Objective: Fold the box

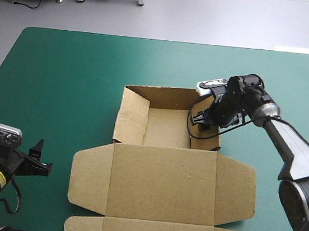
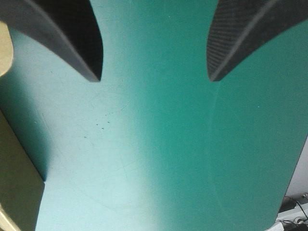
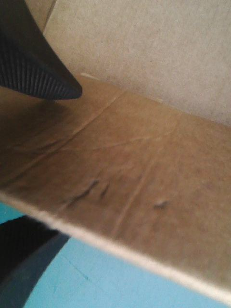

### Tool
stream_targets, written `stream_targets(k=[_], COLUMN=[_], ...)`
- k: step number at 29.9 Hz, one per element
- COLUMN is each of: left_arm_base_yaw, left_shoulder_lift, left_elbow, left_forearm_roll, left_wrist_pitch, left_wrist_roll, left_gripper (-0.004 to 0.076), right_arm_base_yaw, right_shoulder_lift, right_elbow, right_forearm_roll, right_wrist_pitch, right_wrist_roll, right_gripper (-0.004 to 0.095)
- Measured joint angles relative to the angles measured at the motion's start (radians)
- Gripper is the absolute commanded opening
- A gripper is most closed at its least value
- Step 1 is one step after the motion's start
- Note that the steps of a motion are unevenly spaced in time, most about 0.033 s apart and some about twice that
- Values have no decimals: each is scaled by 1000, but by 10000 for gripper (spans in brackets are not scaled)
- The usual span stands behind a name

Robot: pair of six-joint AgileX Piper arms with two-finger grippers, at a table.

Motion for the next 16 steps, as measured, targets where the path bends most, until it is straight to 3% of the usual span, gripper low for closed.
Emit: stream_targets(k=[5, 16], left_arm_base_yaw=[0, 0], left_shoulder_lift=[-2, -3], left_elbow=[0, 0], left_forearm_roll=[0, 0], left_wrist_pitch=[0, 0], left_wrist_roll=[0, -1], left_gripper=[445, 445], right_arm_base_yaw=[0, -33], right_shoulder_lift=[22, 27], right_elbow=[-1, -48], right_forearm_roll=[23, -28], right_wrist_pitch=[-25, -22], right_wrist_roll=[-9, -35], right_gripper=[6, -25])
